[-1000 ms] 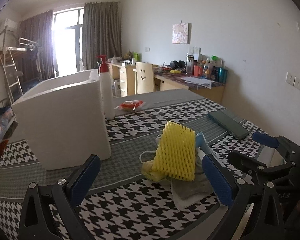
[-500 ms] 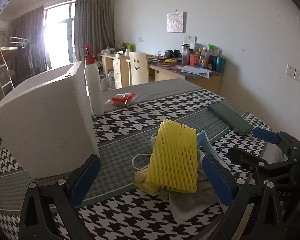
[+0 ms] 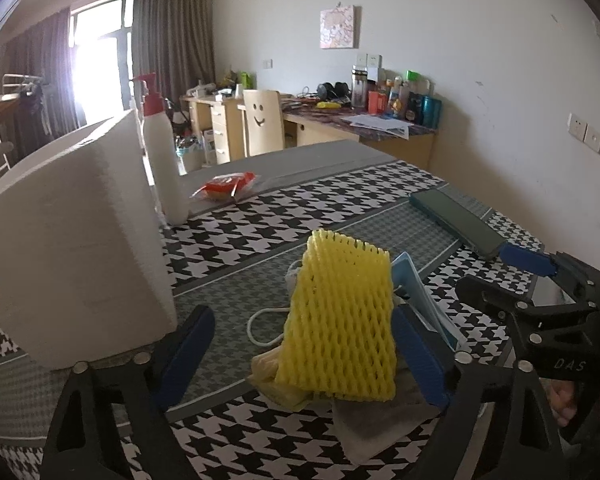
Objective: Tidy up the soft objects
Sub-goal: 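Close the left gripper on the yellow mesh sleeve while the right gripper grasps the blue mask, then lift the yellow mesh sleeve and blue mask and carry both over the white foam box, then open the left gripper to drop the yellow mesh sleeve into the box, then lower the blue mask into the white foam box and open the right gripper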
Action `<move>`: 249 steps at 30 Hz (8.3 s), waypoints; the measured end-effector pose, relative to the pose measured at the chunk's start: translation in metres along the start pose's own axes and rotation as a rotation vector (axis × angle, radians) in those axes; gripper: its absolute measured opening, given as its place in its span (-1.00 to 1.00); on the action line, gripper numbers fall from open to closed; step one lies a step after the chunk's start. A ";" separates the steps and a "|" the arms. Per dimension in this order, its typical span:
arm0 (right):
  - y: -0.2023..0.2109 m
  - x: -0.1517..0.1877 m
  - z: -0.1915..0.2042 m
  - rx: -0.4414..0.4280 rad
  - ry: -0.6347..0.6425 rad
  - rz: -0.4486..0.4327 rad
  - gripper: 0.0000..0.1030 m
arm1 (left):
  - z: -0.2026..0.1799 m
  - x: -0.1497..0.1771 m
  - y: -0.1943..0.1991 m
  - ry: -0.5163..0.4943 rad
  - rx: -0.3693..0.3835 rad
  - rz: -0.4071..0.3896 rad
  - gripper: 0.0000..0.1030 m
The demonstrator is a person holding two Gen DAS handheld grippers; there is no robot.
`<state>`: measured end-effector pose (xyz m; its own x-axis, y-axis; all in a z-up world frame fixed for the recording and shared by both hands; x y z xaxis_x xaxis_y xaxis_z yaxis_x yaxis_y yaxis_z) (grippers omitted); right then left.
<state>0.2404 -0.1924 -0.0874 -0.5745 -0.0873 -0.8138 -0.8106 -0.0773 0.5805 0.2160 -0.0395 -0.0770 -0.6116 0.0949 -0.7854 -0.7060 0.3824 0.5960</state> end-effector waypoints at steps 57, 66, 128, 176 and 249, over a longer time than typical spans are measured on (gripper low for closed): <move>-0.051 0.011 0.014 0.037 0.082 0.176 -0.08 | -0.005 0.008 0.016 -0.004 0.178 0.012 -0.48; -0.054 0.013 0.015 0.019 0.077 0.186 -0.08 | -0.008 0.006 -0.003 -0.034 0.122 0.043 -0.06; 0.047 -0.078 0.026 -0.063 -0.029 -0.111 -0.85 | 0.022 -0.047 0.110 -0.010 -0.036 -0.224 -0.81; 0.051 -0.167 0.086 -0.153 0.046 -0.207 -0.85 | 0.082 -0.131 0.139 0.012 -0.240 -0.328 -0.81; 0.016 -0.192 0.227 -0.305 0.235 -0.119 -0.85 | 0.178 -0.077 0.185 0.191 -0.484 -0.337 0.98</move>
<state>0.3120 0.0488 0.0725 -0.4085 -0.2816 -0.8682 -0.7788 -0.3885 0.4924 0.1960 0.1874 0.0644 -0.3480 -0.1419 -0.9267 -0.9260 -0.1021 0.3634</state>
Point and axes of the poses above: each gripper's, at about its wrist camera, not at the fingertips, and y roughly against the way its jaws point, z to its left, x to its underside, the point moved 4 cm from there along -y, roughly the way its jaws point, and after that the axes turned 14 degrees about x, right-handed, at the moved point
